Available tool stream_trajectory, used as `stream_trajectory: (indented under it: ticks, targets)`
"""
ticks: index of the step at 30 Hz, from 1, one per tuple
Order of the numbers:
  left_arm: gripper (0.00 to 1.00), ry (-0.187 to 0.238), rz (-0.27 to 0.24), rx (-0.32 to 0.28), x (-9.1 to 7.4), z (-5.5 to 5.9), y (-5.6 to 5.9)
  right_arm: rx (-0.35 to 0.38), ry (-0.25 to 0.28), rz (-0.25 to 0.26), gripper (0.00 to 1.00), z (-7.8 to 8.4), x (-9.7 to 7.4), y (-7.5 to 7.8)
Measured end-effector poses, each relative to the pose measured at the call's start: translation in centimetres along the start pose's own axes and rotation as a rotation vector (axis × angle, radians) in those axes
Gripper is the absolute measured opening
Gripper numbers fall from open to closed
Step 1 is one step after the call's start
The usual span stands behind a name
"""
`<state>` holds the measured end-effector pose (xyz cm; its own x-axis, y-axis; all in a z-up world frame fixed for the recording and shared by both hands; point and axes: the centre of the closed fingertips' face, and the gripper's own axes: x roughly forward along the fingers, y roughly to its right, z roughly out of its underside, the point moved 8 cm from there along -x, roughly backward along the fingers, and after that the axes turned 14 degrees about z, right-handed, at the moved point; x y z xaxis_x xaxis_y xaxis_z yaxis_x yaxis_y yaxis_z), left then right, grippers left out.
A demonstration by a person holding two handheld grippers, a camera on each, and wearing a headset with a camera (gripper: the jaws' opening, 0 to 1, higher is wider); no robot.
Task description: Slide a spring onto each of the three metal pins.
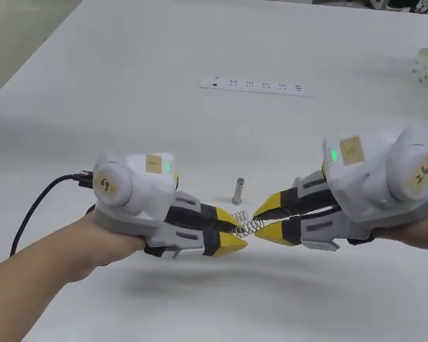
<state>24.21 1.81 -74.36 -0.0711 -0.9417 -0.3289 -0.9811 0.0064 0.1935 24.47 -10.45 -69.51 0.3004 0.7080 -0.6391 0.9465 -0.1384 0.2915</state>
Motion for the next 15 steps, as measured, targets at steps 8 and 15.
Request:
stream_trajectory:
  ticks: [8,15]
  targets:
    - [0.02,0.005,0.011,0.007,0.5,-0.2,0.2,0.027,0.029,-0.019,0.08,-0.9,-0.1,-0.1]
    - [0.02,0.030,0.022,0.002,0.7,-0.4,0.4,0.122,0.121,-0.020,0.07,-2.1,0.2,-0.4]
